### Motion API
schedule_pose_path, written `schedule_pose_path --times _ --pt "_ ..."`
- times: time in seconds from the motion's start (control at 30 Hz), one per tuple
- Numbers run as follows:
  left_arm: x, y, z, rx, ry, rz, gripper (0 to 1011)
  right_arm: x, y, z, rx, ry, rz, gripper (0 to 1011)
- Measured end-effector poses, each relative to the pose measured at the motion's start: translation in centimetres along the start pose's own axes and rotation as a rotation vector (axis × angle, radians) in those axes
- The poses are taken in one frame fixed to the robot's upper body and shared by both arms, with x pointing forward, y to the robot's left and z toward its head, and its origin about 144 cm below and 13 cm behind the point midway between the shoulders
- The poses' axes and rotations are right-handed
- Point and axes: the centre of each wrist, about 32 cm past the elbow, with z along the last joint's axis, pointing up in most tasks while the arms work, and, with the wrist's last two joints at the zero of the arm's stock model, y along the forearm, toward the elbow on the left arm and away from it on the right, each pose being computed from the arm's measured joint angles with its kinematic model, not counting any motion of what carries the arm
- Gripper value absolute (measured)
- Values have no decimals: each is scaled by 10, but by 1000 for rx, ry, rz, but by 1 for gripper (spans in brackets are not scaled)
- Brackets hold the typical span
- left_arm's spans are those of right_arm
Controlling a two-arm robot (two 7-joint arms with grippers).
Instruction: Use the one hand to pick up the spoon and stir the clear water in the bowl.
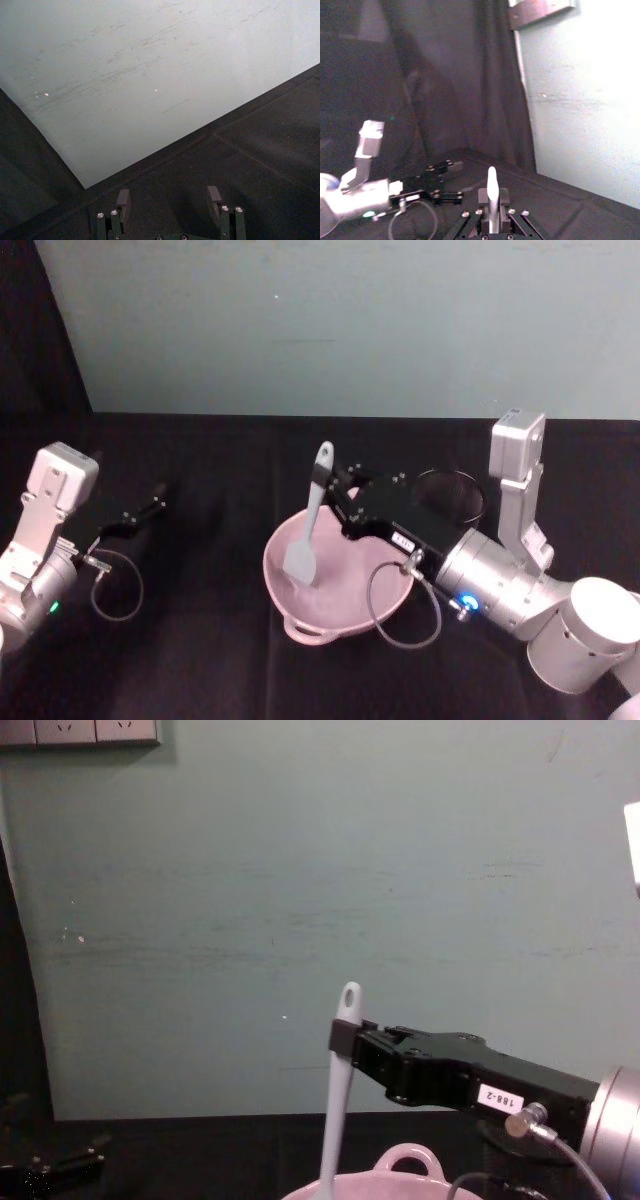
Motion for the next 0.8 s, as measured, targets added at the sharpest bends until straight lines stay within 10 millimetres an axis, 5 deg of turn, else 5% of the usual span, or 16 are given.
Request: schedule_pose_path --times 0.43,0.8 --pt "0 0 0 0 0 0 1005 31 -17 0 4 32 -154 122" --pt "0 0 0 0 0 0 1005 30 -35 14 -20 -74 -163 122"
